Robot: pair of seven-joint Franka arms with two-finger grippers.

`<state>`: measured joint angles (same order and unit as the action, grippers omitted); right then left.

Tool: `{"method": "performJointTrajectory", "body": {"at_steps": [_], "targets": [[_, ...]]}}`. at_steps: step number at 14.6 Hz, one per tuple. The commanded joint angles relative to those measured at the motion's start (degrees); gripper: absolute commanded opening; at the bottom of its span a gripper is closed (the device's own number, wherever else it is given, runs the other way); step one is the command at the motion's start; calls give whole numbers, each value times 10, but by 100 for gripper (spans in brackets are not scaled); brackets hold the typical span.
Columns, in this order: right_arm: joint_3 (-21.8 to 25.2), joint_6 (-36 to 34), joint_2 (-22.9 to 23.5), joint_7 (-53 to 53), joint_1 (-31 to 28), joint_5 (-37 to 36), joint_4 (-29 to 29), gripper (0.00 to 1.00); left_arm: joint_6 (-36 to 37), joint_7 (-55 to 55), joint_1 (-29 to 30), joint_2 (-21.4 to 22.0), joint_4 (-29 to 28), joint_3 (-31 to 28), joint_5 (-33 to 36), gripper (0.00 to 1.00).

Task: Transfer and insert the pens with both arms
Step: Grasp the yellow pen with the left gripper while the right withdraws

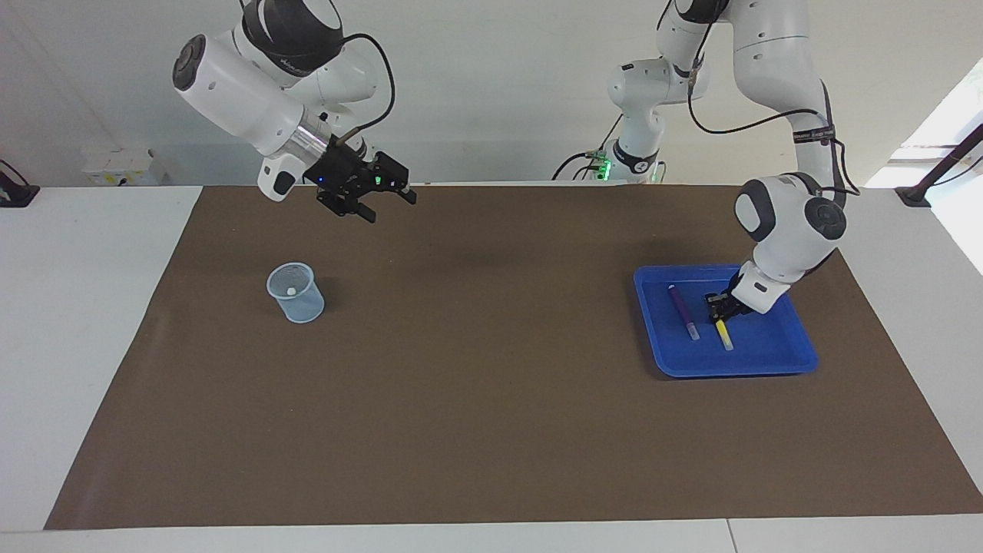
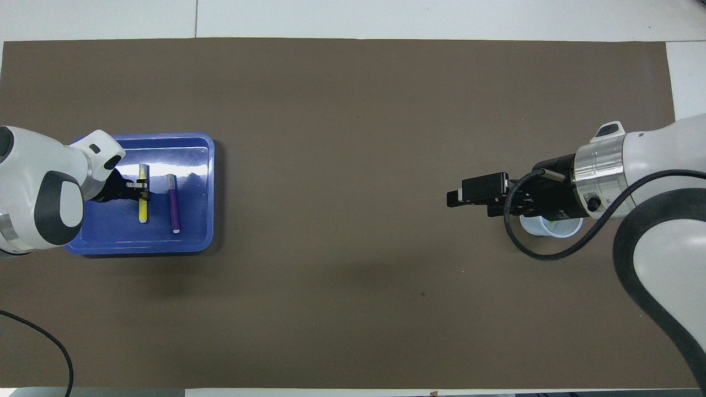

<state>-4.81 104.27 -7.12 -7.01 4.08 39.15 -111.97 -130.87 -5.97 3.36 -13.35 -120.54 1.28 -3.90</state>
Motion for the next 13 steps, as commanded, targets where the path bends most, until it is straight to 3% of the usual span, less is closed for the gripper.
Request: {"method": "performJointTrajectory", "body": {"at_steps": [1,4,8,13], "targets": [[1,8,-6,-40,-6,44,-8,100,8,2,-3,0,0,-2,10,0],[1,11,-8,-71,-6,79,-13,100,77,25,-1,1,50,-2,10,0],[0,66,-19,-99,0,151,-39,100,201,102,-5,10,123,0,2,0],[0,136,-19,-142,59,162,-47,100,327,294,-33,46,180,1,-74,0]]}}
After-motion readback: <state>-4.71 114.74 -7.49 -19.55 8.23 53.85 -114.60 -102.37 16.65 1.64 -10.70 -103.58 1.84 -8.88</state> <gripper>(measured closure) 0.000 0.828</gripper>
